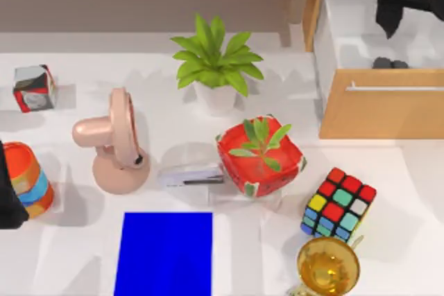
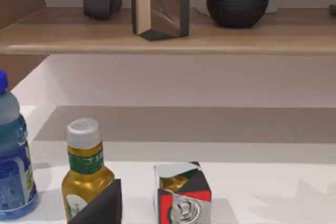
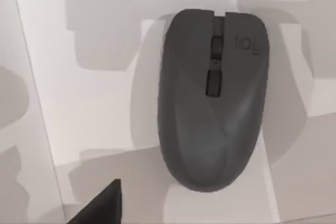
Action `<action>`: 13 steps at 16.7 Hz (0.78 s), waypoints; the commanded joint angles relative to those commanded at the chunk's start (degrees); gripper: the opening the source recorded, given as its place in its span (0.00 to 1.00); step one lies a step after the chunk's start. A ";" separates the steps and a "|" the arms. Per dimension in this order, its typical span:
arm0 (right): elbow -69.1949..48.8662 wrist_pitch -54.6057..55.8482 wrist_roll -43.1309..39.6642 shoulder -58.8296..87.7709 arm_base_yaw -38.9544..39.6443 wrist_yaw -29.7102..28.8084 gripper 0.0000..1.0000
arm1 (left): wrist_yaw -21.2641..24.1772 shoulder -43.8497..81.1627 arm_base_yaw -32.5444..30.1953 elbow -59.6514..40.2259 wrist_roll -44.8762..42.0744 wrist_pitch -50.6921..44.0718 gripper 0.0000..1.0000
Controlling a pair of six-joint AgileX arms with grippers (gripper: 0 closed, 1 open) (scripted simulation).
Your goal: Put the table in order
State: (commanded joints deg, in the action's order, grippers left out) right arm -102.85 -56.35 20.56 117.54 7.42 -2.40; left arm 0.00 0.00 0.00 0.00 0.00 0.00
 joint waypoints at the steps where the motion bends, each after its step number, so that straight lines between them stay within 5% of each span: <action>1: -3.92 -2.29 0.76 4.27 0.31 -0.11 1.00 | 0.00 0.00 0.00 0.00 0.00 0.00 1.00; 7: -19.21 -11.26 4.60 21.06 0.96 -0.31 1.00 | 0.00 0.00 0.00 0.00 0.00 0.00 1.00; 13: -19.85 -11.50 4.82 21.83 0.67 -0.28 1.00 | 0.00 0.00 0.00 0.00 0.00 0.00 1.00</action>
State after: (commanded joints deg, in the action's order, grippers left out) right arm -122.70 -67.85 25.38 139.37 8.09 -2.68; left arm 0.00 0.00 0.00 0.00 0.00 0.00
